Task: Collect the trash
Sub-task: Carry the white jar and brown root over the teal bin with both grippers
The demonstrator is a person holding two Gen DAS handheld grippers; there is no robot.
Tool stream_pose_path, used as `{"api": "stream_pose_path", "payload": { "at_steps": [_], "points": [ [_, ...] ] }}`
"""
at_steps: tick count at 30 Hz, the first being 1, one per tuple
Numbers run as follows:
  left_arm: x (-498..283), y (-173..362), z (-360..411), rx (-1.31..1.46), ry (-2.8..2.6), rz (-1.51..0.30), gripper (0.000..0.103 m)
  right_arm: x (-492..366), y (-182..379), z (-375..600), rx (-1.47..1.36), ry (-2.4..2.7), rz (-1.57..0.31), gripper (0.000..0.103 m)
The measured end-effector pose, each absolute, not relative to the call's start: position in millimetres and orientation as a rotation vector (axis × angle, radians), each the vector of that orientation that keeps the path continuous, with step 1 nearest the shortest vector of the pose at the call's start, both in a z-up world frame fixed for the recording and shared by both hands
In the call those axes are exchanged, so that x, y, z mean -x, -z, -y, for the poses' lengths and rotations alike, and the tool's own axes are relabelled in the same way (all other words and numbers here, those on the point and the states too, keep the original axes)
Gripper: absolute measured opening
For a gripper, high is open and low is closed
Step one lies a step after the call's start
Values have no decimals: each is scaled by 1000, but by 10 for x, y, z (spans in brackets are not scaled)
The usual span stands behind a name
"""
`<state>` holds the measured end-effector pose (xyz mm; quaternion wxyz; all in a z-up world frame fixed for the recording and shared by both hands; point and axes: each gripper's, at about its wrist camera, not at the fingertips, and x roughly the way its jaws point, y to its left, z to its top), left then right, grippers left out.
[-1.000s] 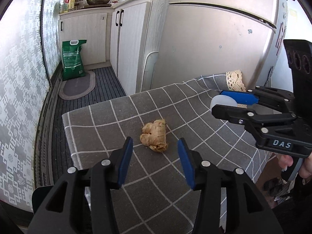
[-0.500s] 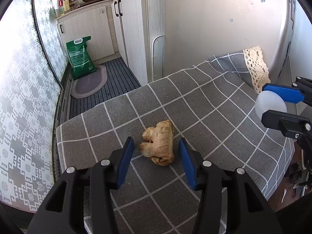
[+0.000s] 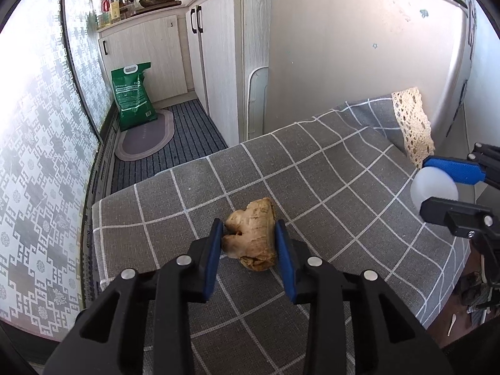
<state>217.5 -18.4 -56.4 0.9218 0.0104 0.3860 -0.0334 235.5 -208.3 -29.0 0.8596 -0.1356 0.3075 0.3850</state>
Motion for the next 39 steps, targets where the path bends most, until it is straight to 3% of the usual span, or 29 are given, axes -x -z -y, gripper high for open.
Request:
{"api": "stream_pose_path", "payload": {
  "at_steps": [27, 39],
  "points": [
    [-1444, 181, -750, 184, 53, -588, 36, -2119, 267, 1046, 388, -899, -669, 40],
    [-1144, 381, -1263, 218, -29, -640, 36, -1910, 179, 525, 437, -950, -645, 40]
  ]
}}
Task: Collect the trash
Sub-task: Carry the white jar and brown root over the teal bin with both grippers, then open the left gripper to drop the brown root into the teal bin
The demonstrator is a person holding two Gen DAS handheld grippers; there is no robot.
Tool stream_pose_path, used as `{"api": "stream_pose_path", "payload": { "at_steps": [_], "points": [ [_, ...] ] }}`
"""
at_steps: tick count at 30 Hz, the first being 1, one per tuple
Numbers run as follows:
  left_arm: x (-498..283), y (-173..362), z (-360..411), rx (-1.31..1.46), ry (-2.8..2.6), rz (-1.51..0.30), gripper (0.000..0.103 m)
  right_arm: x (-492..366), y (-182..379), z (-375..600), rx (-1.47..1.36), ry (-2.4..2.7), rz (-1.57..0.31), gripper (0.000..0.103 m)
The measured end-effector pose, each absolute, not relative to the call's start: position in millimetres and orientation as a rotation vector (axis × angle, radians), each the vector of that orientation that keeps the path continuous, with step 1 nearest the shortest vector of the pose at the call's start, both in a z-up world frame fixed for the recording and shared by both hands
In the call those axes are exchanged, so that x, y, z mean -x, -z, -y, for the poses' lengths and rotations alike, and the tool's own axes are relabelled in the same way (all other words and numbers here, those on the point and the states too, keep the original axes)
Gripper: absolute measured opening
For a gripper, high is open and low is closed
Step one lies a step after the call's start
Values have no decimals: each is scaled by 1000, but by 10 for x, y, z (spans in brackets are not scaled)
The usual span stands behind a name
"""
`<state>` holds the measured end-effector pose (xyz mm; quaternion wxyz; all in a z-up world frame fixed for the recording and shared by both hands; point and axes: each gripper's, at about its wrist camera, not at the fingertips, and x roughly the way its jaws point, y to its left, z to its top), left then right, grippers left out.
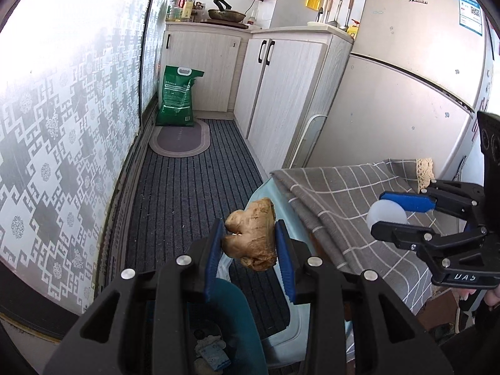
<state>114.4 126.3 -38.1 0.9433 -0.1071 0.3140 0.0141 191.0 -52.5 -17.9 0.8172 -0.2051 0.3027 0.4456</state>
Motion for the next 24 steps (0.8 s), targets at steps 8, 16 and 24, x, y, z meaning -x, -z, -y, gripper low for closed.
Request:
{"api": "stream_pose_path", "payload": {
  "at_steps": [8, 16, 24],
  "points": [
    [-1020, 724, -1386, 185, -54, -727, 36, -1703, 130, 143, 478, -1005, -626, 40],
    [-909, 1168, -1517, 173, -61, -845, 36, -1616, 158, -108, 507, -1026, -631, 40],
    [-872, 1598, -1601, 211, -19, -987, 36, -1591, 241, -333, 519, -1026, -671, 40]
  ]
}}
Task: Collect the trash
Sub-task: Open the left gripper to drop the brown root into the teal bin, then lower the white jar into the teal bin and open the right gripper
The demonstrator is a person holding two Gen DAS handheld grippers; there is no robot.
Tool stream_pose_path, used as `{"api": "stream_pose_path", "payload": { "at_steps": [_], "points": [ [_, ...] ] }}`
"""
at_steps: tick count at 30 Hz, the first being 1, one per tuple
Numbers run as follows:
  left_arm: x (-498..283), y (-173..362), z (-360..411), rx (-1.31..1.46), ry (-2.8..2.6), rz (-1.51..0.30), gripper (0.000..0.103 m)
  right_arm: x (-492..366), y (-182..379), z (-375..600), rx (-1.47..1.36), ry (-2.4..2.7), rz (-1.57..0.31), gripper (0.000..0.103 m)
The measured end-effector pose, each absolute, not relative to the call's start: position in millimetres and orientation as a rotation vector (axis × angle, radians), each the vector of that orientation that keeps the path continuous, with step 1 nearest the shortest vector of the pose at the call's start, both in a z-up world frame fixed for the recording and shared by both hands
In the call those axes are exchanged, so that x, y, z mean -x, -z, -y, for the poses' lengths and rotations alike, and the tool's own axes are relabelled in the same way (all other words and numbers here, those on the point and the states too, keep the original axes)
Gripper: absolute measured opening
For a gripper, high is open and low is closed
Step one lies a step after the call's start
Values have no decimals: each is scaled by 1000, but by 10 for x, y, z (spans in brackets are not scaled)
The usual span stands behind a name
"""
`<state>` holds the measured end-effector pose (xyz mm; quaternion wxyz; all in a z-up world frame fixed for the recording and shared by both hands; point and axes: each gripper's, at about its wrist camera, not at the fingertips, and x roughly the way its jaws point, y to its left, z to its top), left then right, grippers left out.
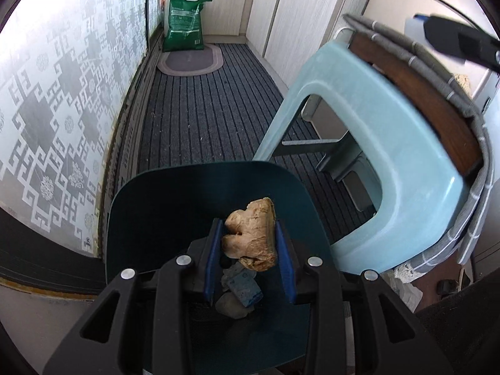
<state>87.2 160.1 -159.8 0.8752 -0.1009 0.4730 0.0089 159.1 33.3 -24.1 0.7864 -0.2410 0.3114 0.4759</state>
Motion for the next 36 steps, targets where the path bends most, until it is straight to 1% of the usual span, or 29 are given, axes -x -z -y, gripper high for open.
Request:
{"api": "stream_pose_path", "payload": {
  "at_steps": [7, 8, 13, 16, 18, 23, 29, 36],
  "points": [
    [-839, 1970, -1577, 187, 8, -1112, 36, -1521, 335, -526, 552, -1031, -710, 40],
    [-834, 2004, -1572, 186, 13, -1125, 37, -1517, 361, -554, 554, -1032, -721, 40],
    [-785, 2053, -1586, 172, 12, -1134, 38, -1501, 492, -667, 566, -1032, -768, 40],
    [-744, 2023, -1642, 183, -12, -1113, 32, -1500, 563, -721, 572, -1034, -794, 40],
    [-730, 1991, -1704, 195, -35, -1094, 25, -1498, 619, -755, 585, -1027, -810, 40],
    [-678, 1854, -1867, 233, -87, -1025, 23, -1477, 743, -810, 615, -1029, -844, 40],
    [-650, 1621, -1971, 249, -126, -926, 13, -1427, 893, -903, 652, -1043, -880, 40],
    [-594, 1322, -2110, 245, -183, -816, 13, -1379, 1140, -970, 684, -1061, -945, 40]
  ]
}}
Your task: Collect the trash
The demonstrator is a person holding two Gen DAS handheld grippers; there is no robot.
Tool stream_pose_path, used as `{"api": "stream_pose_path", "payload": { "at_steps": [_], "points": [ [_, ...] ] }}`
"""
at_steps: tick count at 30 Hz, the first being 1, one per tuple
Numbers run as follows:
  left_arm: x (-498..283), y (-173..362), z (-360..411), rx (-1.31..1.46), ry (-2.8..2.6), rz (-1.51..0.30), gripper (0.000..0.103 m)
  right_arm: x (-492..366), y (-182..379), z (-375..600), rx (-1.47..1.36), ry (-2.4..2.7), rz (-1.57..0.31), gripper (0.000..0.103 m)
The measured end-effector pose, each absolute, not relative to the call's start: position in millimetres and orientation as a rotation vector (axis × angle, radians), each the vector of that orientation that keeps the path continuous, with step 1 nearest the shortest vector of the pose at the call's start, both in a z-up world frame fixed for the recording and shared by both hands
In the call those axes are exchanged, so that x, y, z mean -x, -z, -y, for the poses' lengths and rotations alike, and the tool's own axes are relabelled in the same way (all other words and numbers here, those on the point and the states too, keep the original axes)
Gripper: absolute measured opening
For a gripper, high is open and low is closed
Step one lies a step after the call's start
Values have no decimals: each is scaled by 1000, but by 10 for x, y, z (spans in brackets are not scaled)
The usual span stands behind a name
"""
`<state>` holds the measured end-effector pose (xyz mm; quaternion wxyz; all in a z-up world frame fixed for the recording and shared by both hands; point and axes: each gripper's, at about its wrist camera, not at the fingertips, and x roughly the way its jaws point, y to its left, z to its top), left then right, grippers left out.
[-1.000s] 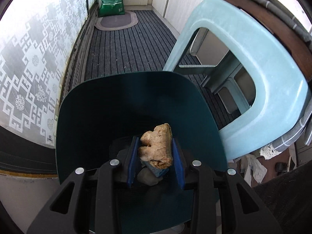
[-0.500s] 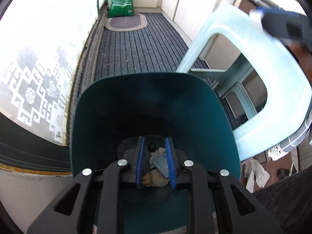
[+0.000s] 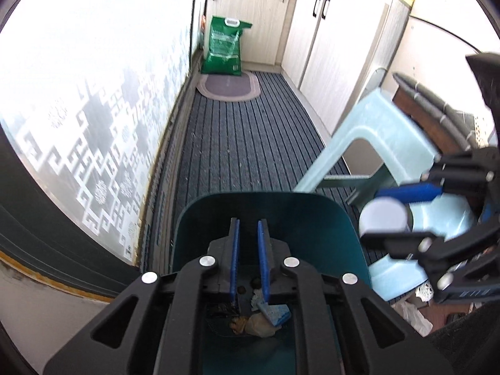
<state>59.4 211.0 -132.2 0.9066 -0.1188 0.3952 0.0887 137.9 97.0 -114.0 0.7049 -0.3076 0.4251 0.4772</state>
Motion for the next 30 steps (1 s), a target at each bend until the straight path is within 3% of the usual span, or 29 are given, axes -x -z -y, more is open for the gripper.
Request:
{"api": "stream_pose_path", "payload": {
  "at_steps": [11, 15, 19, 22, 30],
  "points": [
    [-470, 957, -2339, 308, -215, -659, 16, -1195, 1545, -1091, 788, -1089, -1038, 40],
    [-442, 896, -2324, 312, -207, -642, 19, -1186, 1625, -1099, 800, -1080, -1056, 48],
    [-385, 787, -2266, 299, -192, -608, 22, -1173, 1610, -1076, 792, -1095, -1048, 49],
    [-340, 696, -2248, 295, -197, -582, 24, -1134, 1549, -1079, 783, -1109, -1019, 41],
    [-171, 327, -2075, 238, -187, -501, 29, -1159, 1045, -944, 665, -1105, -865, 37]
  ]
}}
